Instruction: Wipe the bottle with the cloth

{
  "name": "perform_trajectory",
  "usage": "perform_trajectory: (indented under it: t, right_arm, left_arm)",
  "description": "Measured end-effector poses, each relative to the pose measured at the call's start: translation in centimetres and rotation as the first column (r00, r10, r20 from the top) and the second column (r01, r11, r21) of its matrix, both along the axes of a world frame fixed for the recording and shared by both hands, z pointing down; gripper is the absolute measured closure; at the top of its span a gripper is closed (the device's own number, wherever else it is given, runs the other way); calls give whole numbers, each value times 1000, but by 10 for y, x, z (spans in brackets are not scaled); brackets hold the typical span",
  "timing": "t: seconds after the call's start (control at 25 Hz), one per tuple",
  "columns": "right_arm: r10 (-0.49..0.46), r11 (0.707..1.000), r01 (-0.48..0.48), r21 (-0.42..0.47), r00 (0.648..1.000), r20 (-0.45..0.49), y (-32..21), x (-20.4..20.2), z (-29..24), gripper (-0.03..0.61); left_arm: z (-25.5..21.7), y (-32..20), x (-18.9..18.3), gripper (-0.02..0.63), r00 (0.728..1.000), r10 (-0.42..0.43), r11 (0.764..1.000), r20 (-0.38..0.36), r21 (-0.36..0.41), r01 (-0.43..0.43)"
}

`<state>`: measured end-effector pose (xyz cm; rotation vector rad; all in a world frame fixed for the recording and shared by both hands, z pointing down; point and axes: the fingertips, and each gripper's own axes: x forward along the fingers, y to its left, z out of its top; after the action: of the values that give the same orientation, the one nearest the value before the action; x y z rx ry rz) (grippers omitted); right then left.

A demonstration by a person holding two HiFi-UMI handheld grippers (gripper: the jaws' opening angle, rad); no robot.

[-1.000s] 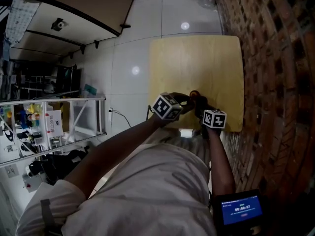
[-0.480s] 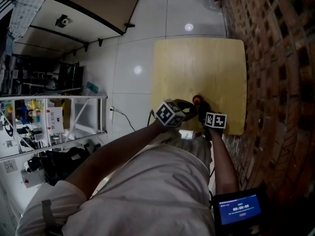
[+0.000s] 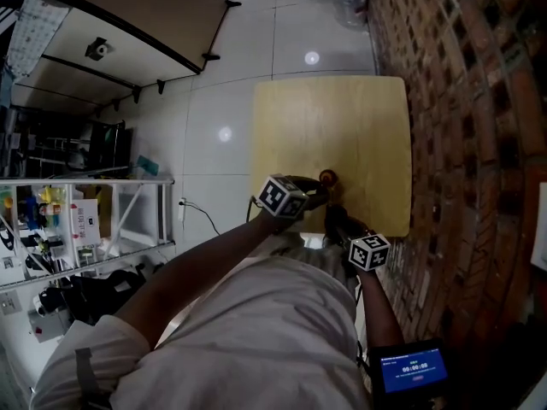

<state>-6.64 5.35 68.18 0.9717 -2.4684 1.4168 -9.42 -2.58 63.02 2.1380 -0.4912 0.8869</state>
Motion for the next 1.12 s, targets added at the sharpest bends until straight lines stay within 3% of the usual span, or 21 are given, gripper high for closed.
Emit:
perform_trajectory:
  t: [0.16,0.32,0.8,0.96,1.12]
  right_arm:
    - [-21,996,21,81,1000,-4,-12,-18,-23,492]
    - [9,998,-9,56,1000,7,-31,-22,-30,492]
    - [-38,986,30,-167,998,-46,-23,-33,16,500]
    - [-32,967,4,-254,994,-106,-15,-35,47,500]
    - [-16,941,-20,-338,994,-104,-17,-35,65,500]
  left_arm:
    - [1,-6,-1,430,999,-31,999,-8,-8,31]
    - [3,1,3,428,1000,-25,999,4,-23,25]
    - [2,9,10,423,1000,0,1000,7,11,0]
    - [-4,16,13,422,1000,8,1000,9,8,-8]
    - [-9,17,13,423,1000,8,1000,13,11,-8]
